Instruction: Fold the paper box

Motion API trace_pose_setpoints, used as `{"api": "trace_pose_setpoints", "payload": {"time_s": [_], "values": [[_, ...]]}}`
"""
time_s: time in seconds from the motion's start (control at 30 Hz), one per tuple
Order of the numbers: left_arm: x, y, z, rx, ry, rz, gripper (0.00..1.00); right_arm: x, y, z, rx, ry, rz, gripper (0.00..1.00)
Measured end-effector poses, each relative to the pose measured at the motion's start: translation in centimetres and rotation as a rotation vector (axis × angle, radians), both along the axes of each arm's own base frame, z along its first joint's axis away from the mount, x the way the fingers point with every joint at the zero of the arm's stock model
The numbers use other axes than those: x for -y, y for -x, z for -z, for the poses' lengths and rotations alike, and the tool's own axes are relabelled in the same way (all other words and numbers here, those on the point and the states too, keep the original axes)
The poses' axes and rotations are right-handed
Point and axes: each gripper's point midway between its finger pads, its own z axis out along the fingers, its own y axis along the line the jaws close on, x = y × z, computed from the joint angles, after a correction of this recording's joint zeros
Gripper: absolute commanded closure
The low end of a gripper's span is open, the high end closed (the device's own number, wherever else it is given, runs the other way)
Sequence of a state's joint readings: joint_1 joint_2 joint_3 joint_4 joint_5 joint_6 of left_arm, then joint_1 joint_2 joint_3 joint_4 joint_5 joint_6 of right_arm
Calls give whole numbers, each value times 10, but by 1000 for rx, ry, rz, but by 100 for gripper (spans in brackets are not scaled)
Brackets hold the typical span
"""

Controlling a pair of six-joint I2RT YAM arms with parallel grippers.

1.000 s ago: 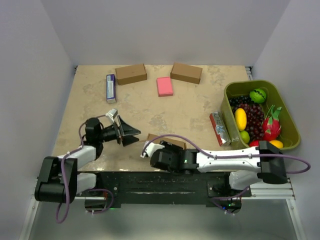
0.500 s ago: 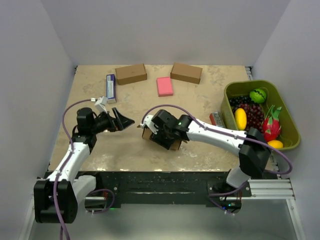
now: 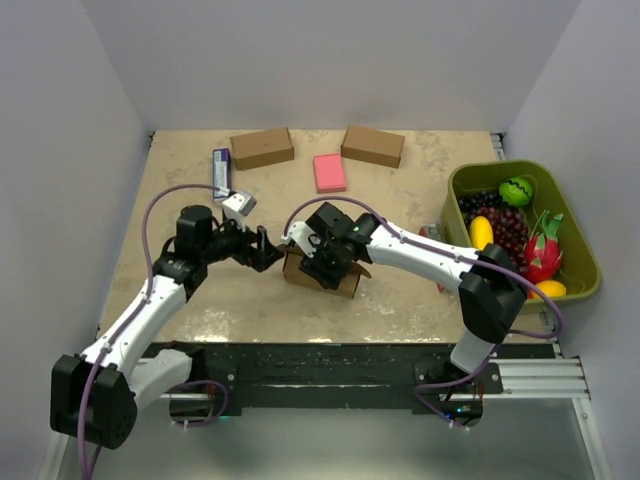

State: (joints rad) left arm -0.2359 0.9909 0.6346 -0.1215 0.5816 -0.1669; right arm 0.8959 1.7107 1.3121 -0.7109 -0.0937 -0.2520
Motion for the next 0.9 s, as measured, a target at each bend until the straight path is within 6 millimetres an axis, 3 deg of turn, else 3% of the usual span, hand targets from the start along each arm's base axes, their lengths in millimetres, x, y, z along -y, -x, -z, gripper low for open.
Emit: {"api": "trace_pose_setpoints", "payload": {"time_s": [0.27,0.43,0.57,0.73,0.9], "values": [[5,-22,21,-36,-95,26,22,0,0,0,-7,-7,-11,50],[11,-17,32,-63,-118,56,32,-1,1,0,-12,-11,-21,50],[17,-14,34,-62,-125,82,48,-1,2,0,-14,-13,-24,51],[18,-14,46,-93,-144,80,60,-1,2,0,-14,-13,-24,52],[20,-12,52,-107,-161,84,82,-1,2,0,-14,-13,-24,52]]}}
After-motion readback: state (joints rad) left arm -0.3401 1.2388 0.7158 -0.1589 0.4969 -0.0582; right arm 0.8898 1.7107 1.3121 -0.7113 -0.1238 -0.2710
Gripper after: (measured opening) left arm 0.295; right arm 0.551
